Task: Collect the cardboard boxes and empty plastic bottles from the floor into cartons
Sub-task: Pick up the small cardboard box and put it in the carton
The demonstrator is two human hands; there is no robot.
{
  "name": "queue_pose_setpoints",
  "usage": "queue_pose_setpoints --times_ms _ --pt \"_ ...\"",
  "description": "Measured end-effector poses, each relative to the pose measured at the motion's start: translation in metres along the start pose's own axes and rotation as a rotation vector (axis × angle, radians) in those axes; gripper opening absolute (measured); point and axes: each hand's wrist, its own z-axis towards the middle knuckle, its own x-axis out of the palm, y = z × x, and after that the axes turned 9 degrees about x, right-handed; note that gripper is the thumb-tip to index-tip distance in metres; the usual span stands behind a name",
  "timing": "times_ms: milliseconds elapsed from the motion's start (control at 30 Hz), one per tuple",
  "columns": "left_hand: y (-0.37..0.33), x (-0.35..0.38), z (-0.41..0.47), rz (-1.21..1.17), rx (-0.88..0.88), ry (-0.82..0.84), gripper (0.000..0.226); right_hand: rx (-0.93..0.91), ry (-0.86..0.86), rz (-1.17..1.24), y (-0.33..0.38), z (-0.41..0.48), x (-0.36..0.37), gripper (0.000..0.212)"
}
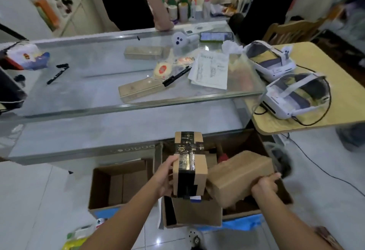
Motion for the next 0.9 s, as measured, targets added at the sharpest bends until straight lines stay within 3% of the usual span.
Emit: queue_pose_setpoints --times_ms 100,200,300,367,467,600,733,833,900 --pt "-0.008 0.022 0.028 0.04 -0.007 0.01 0.044 0.024 0.103 0.109 0.012 0.028 0.007 0.051" --pt "-0.016 0.041 0.058 0.146 -0.01 0.03 0.044 0.122 -0.018 0.287 0.027 0.042 0.012 0.057" --pt "-0.029 0.065 0.09 0.253 -0.006 0.035 0.039 0.183 -0.064 0.28 0.043 0.066 0.025 0.062" --pt "-0.037 0.084 0.113 0.336 0.015 0.042 0.042 0.269 -0.136 0.316 0.04 0.093 0.031 0.075" --pt "-0.049 0.116 0.145 0.469 0.071 0.089 0.053 0.177 -0.123 0.261 0.041 0.114 0.043 0.064" --pt "-0.06 0.142 0.179 0.767 0.084 0.189 0.073 0.258 -0.122 0.279 0.046 0.133 0.064 0.078" --pt "-0.062 0.15 0.199 0.866 0.088 0.273 0.068 0.299 -0.122 0.319 0.054 0.165 0.08 0.083" --pt "-0.065 0.153 0.21 0.926 0.105 0.317 0.065 0.144 -0.044 0.269 0.05 0.218 0.102 0.072" --pt "-0.07 0.154 0.214 0.98 0.119 0.338 0.061 0.16 -0.076 0.218 0.066 0.199 0.105 0.075"
